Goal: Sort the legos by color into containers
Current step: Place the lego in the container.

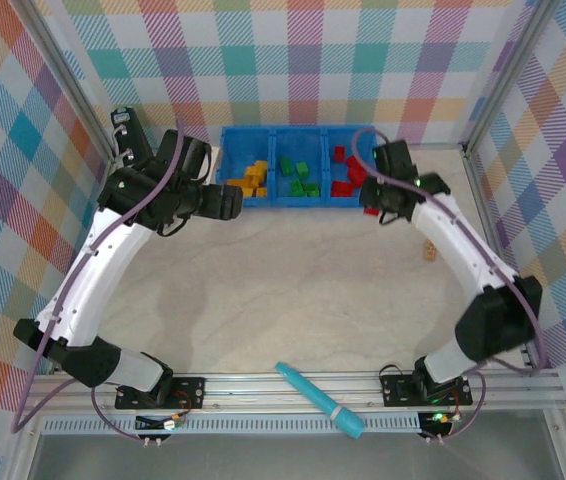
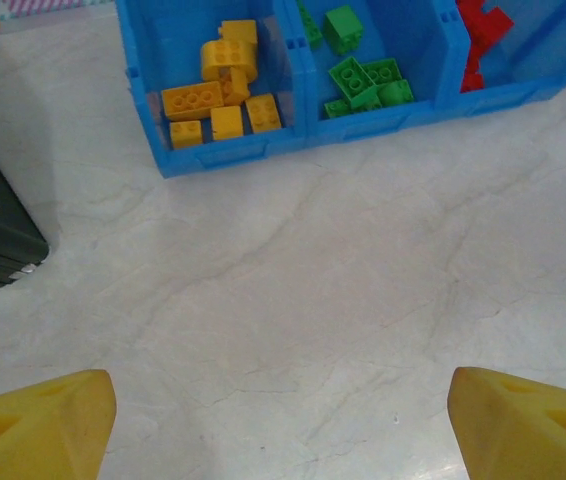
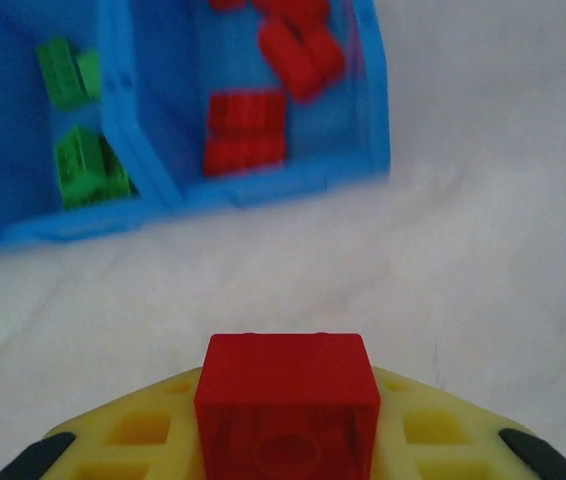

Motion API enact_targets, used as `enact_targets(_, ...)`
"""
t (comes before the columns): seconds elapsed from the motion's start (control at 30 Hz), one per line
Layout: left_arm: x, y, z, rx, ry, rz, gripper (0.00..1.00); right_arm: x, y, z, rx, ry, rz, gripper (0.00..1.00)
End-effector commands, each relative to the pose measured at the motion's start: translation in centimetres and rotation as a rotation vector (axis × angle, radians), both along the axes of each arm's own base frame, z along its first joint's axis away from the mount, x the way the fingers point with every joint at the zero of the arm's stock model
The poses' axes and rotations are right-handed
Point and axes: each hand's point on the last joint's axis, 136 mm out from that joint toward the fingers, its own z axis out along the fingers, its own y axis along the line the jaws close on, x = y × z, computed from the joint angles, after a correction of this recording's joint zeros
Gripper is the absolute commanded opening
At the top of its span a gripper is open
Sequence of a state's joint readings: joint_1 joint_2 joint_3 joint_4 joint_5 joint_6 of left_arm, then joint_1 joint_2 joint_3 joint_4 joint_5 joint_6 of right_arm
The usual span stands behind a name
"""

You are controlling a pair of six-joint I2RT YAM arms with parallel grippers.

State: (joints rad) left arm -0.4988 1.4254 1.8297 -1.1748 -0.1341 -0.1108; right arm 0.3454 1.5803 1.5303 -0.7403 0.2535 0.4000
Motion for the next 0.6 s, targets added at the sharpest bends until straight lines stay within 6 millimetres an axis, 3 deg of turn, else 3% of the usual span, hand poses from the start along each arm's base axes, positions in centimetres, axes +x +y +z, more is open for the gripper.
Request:
enact_targets(0.0, -0.6, 1.4, 0.2, 0.028, -0.015, 0.021, 0.87, 3.8, 0.0, 2.4, -0.198, -0.066, 0.138, 0.28)
enact_targets(0.07, -0.6, 1.8, 0.1, 0.03, -0.016, 0.029, 0.87, 6.5, 0.1, 4.1, -0.228, -0.123, 0.148, 0.28)
enact_targets(0.2, -0.3, 2.0, 0.1, 0.024, -0.029, 0.033, 0.87, 10.6, 0.3, 4.9, -0.275, -0.204, 0.152, 0.28)
enact_targets(0.37, 0.6, 1.3, -0.1, 0.004, -0.047, 0.016, 0.87, 15.7, 1.7, 2.4, -0.265, -0.301, 0.168, 0.27)
enact_targets(0.57, 1.0, 1.7, -1.1, 0.025, -0.046, 0.028, 0.87, 20.3, 3.1, -0.9, -0.248, -0.35, 0.19, 0.28)
